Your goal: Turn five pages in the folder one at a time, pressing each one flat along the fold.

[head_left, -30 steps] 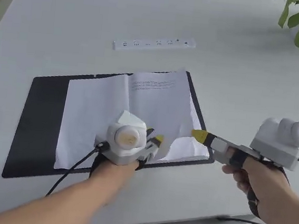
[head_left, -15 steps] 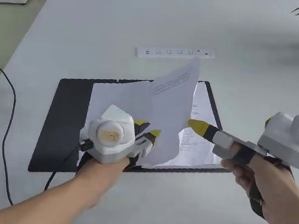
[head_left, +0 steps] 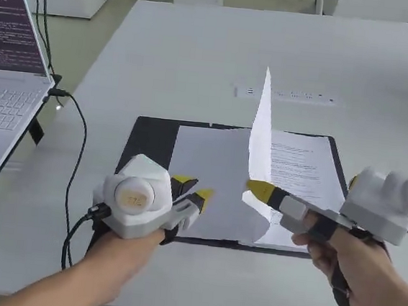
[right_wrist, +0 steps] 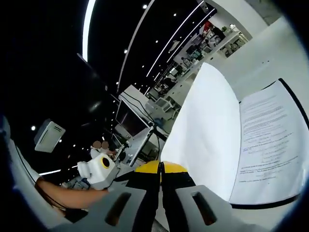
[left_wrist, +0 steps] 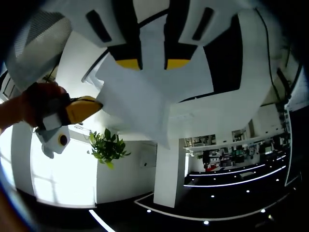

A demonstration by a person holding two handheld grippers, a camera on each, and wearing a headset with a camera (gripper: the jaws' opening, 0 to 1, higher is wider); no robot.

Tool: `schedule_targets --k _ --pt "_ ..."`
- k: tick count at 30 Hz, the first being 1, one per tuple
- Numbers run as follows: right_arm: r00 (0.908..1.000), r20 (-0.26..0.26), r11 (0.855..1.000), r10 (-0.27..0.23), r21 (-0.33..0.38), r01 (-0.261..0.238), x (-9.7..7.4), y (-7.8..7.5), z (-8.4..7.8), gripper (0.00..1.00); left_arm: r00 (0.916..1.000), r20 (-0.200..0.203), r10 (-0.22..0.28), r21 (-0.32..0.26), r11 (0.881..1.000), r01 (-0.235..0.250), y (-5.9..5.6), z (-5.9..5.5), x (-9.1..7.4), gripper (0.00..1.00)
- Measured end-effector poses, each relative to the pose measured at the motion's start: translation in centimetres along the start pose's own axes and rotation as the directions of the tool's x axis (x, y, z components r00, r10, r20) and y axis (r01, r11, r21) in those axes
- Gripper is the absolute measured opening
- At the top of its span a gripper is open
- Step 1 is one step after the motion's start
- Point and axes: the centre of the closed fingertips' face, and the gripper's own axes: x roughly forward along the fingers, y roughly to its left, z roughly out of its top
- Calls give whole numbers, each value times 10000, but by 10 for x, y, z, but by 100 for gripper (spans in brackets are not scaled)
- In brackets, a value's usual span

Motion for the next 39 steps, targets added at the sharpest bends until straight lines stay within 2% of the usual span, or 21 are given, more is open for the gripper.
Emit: schedule_targets --k 8,10,19,27,39 --pt "9979 -628 9999 -132 89 138 34 -1 -27 0 9990 -33 436 -103 9990 -436 28 -9 -26 16" --pt "9964 -800 9995 -273 126 284 41 -13 -32 0 9986 -52 528 -157 9985 -529 34 -12 -31 15" --pt "9878 -1487 9985 -465 212 502 73 -21 -56 0 9952 -238 945 -419 9946 -955 58 -27 -48 15" --pt "9749 -2104 9966 -724 242 792 87 -32 -78 0 9942 -300 1035 -586 9927 -1051 62 -31 -52 14" --pt "9570 -2696 9925 -1069 292 1191 102 -47 -101 0 9925 -603 1059 -715 9913 -1102 64 -47 -52 13"
